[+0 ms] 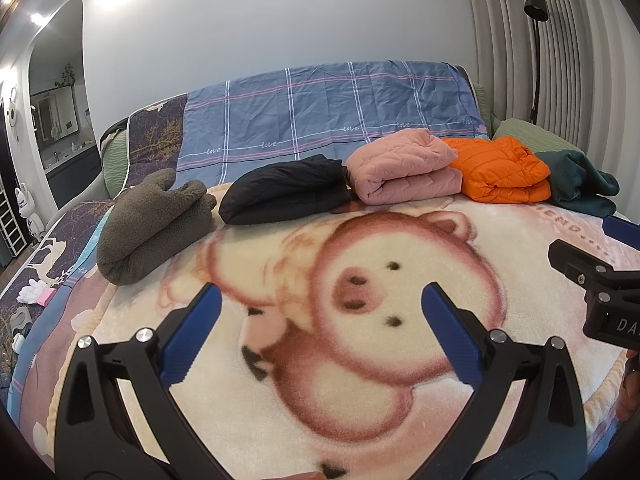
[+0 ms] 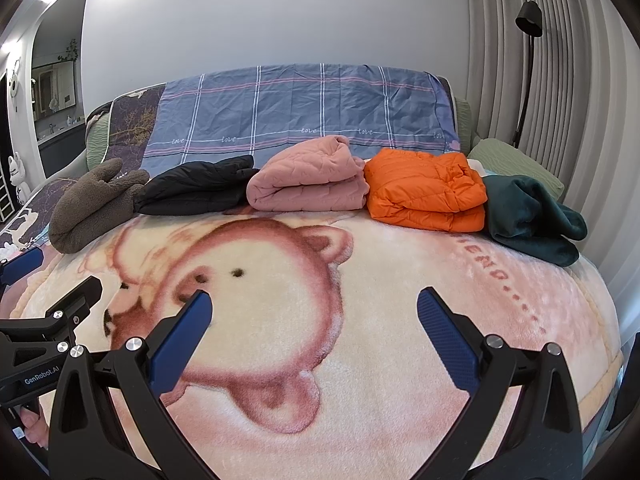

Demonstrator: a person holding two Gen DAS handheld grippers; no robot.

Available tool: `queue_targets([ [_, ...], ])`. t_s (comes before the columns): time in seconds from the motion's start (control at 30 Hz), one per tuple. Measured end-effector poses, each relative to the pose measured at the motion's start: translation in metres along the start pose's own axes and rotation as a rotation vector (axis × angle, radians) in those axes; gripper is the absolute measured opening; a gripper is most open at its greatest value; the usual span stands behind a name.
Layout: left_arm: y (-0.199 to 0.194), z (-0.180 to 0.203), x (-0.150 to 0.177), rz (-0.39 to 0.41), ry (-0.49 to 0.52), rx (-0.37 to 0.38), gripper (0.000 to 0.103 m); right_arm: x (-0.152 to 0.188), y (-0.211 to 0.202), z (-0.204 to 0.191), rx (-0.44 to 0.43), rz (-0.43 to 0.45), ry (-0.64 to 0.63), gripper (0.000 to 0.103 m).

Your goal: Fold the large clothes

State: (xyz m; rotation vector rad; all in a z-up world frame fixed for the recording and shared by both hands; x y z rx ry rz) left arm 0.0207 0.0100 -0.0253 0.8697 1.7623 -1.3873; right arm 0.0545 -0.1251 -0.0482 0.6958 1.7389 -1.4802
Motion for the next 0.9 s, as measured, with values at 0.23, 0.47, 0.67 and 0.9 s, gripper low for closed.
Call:
queue_targets([
  [0.23, -0.008, -0.008, -0.006, 0.042, -0.06, -0.049, 0.101, -0.003, -0.005, -0.001, 0.041, 0.037, -0.028, 0.102],
  [0.47, -0.015, -0.013, -0.01, 0.05, -0.095, -0.145, 0.101, -0.008, -0.015, 0.001, 0.032, 0.092, -0.027, 0.102],
  [0.67, -0.006, -0.005, -0.003, -0.051, -0.039, -0.104, 0.101, -0.007, -0.013, -0.001, 0.022, 0.07, -0.046, 0.102],
  [0.9, -0.013, 0.004, -0.005, -0.009, 0.003, -0.092, 0.101, -0.004, -0.008, 0.0, 0.011, 0.046, -0.035, 0.102],
])
Point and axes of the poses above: each gripper's, at about its wrist camera, not at the fingertips, and y roughly the way its jaws point, z to its right, x to its underside, the point moved 3 cm from there along y, roughly the way its jaws point, and after that the axes turned 7 degrees about -x, right-handed, at the moved point
